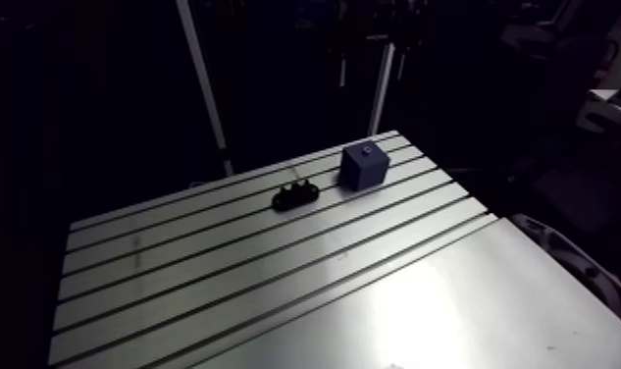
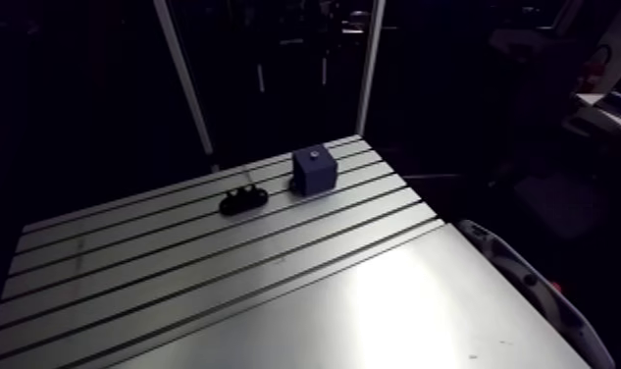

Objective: Pick up the M10 bolt and insert it into the hole until fully seated.

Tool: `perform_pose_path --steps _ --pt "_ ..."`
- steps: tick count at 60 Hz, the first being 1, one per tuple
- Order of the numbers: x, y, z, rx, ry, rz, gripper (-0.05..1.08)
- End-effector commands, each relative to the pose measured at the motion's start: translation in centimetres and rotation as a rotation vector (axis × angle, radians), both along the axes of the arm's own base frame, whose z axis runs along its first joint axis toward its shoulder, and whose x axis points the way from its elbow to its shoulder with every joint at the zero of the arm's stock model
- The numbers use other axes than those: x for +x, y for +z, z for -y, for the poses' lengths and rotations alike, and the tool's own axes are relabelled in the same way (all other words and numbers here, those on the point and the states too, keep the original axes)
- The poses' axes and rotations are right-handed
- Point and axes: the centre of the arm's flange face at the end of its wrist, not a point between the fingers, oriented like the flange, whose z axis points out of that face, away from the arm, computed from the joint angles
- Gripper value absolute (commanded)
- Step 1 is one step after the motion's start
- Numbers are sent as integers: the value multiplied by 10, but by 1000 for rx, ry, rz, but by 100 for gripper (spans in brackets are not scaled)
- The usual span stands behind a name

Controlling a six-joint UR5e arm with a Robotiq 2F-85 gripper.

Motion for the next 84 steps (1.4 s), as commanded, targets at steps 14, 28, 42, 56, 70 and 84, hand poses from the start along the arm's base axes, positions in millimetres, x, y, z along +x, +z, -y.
perform_pose_path --steps 14,28,42,56,70,84 --pt "77 62 133 10 124 -58 0" --pt "77 53 136 17 101 -45 0" --pt "75 52 134 24 97 -54 0" --pt "70 56 134 30 87 -78 0" --pt "66 64 132 36 85 -97 0" --pt "64 79 134 32 84 -114 0"
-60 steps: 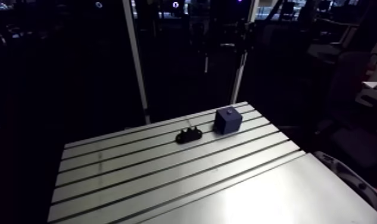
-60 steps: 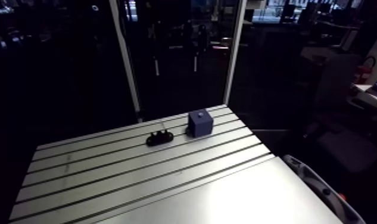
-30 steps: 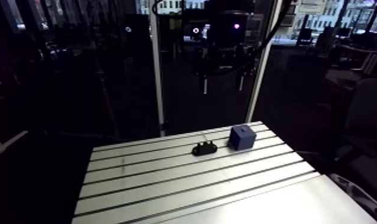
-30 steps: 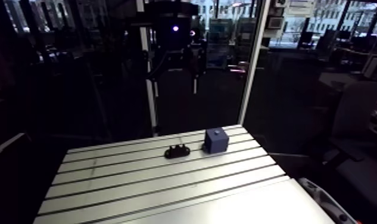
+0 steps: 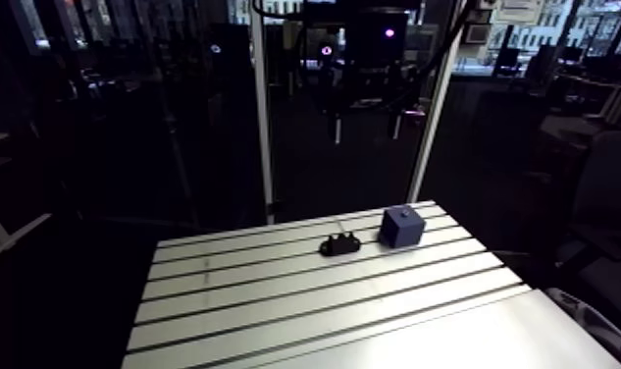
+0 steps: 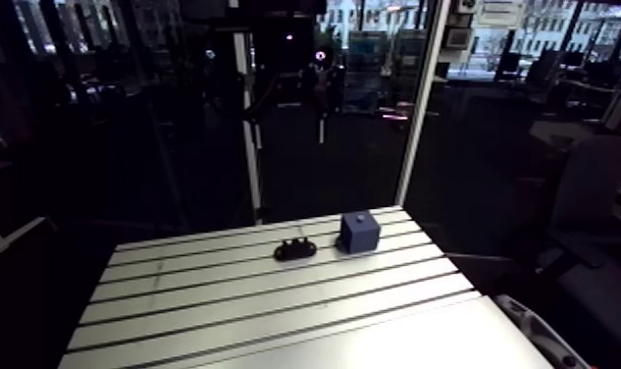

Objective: Pick up the M10 bolt and insert it into the hole until fully seated.

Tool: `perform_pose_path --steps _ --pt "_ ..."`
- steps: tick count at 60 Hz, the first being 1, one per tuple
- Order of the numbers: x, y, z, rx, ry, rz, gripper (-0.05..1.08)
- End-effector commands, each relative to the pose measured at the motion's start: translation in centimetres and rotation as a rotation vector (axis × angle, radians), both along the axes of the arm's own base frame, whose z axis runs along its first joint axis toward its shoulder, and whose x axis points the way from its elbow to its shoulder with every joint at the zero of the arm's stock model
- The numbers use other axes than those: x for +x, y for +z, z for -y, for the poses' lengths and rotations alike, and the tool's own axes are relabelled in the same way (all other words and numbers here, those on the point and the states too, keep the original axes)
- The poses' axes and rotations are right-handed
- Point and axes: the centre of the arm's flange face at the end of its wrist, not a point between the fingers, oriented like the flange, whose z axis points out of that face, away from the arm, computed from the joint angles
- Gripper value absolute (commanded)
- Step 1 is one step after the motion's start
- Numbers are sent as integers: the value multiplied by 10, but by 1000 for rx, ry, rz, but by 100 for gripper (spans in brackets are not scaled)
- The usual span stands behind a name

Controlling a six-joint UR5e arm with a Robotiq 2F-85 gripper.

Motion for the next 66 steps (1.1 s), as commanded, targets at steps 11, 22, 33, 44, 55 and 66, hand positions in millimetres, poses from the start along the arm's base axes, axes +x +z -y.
perform_pose_path --steps 11,22,33,44,55,66 --pt "2 34 6 -15 5 21 0" --pt "3 40 12 -18 12 29 0" --pt "4 36 36 -30 54 39 0" --pt "5 37 54 -28 78 35 0" --pt "5 39 53 -21 77 32 0" --pt "5 37 53 -21 77 35 0"
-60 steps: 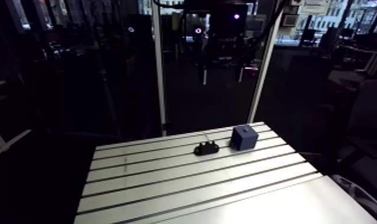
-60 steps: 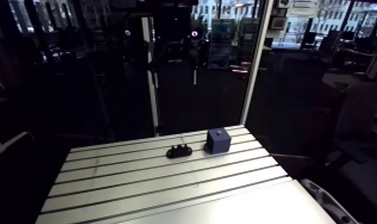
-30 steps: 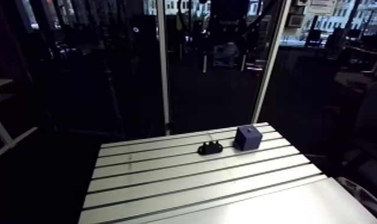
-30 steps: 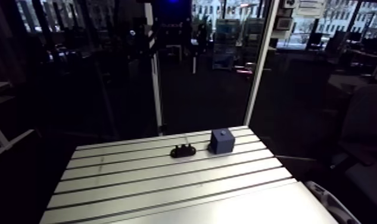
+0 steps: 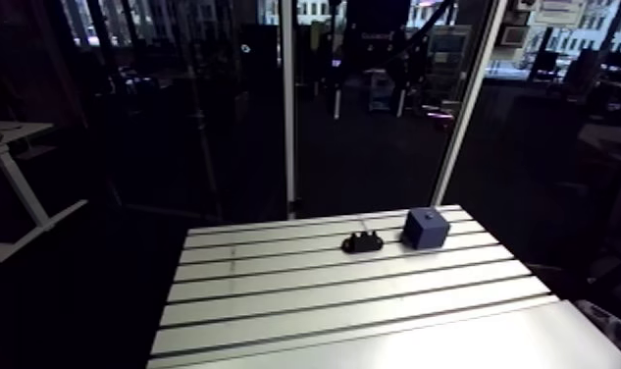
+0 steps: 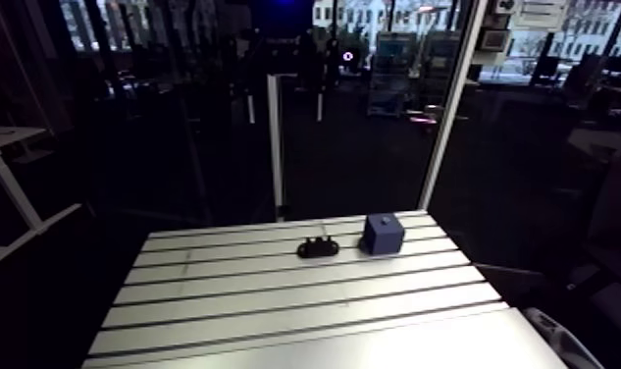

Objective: Pick up the M10 bolt and insert it into the hole until fully seated.

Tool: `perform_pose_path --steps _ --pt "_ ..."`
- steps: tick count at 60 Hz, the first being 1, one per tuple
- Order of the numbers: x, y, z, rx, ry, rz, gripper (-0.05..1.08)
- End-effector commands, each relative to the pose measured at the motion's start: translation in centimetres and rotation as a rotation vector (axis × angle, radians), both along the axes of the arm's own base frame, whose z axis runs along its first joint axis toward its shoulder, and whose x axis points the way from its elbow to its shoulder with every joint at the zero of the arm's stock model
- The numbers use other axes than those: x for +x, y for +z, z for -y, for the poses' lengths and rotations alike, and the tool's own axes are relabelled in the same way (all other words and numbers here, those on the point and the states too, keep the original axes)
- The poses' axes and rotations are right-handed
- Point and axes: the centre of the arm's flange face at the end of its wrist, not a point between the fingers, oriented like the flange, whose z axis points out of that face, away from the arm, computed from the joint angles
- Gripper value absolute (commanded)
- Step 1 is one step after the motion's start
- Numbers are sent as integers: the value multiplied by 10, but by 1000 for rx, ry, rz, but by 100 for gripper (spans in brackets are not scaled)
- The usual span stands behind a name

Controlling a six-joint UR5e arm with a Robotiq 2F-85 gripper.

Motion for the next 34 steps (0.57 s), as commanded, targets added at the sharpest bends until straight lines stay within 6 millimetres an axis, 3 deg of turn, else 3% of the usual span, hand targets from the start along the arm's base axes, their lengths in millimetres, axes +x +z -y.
perform_pose_path --steps 1,34 --pt "0 -1 1 1 1 1 0" --pt "-1 -3 1 4 1 2 0"
